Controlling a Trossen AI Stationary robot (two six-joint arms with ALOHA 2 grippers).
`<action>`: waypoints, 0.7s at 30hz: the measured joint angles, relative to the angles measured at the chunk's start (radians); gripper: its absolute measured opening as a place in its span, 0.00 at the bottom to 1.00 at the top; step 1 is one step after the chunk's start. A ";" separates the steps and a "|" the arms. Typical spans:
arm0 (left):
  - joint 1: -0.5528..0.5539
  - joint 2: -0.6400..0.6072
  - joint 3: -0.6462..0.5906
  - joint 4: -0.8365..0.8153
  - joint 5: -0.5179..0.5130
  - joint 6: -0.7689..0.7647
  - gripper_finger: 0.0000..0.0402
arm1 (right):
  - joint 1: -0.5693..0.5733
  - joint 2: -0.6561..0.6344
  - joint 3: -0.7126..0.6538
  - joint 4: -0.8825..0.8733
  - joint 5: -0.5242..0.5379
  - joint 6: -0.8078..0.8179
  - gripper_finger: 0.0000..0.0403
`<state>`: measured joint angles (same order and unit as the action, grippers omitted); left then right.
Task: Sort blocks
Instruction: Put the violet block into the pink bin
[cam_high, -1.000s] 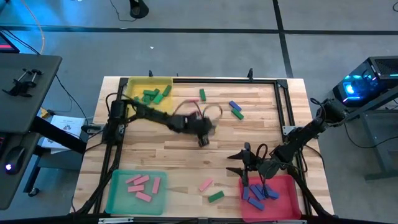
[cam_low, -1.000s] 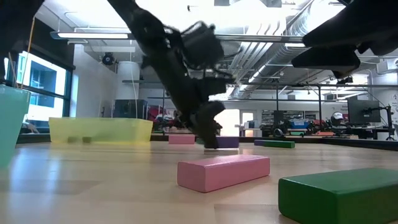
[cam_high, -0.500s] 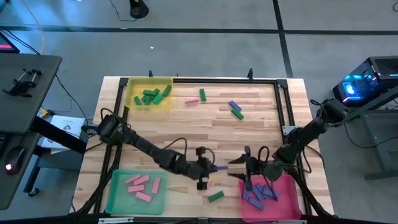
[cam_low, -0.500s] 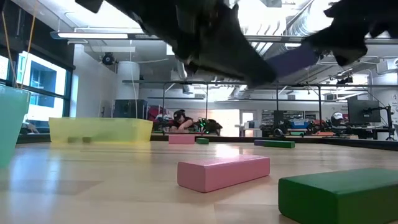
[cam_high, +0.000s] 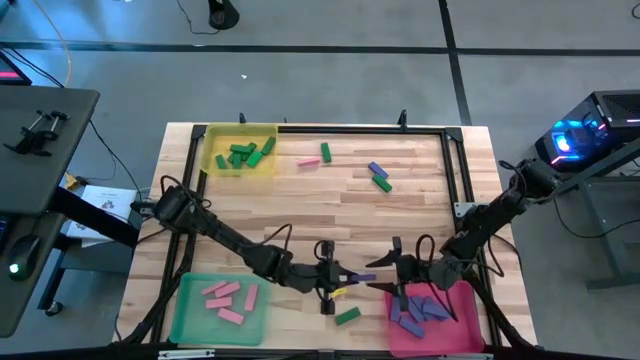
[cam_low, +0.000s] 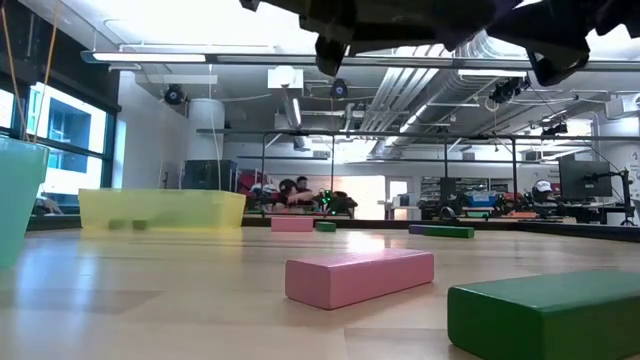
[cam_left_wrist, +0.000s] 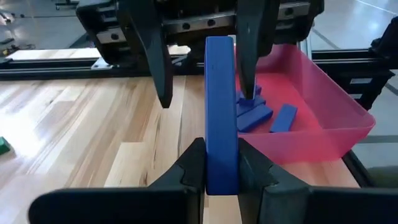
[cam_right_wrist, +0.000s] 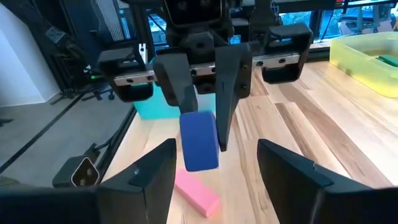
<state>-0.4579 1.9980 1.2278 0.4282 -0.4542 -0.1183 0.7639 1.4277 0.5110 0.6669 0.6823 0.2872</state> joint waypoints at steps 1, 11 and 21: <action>0.000 0.000 0.000 0.000 0.000 0.000 0.09 | -0.001 0.000 0.000 0.002 0.000 0.000 0.51; 0.013 0.000 0.001 0.052 0.005 0.000 0.09 | -0.025 0.000 0.000 0.050 -0.007 -0.004 0.30; 0.030 0.000 0.001 0.083 -0.015 -0.029 0.20 | -0.009 0.001 0.000 0.103 0.025 -0.018 0.06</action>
<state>-0.4277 1.9980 1.2285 0.5110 -0.4694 -0.1475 0.7545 1.4284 0.5110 0.7698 0.7069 0.2690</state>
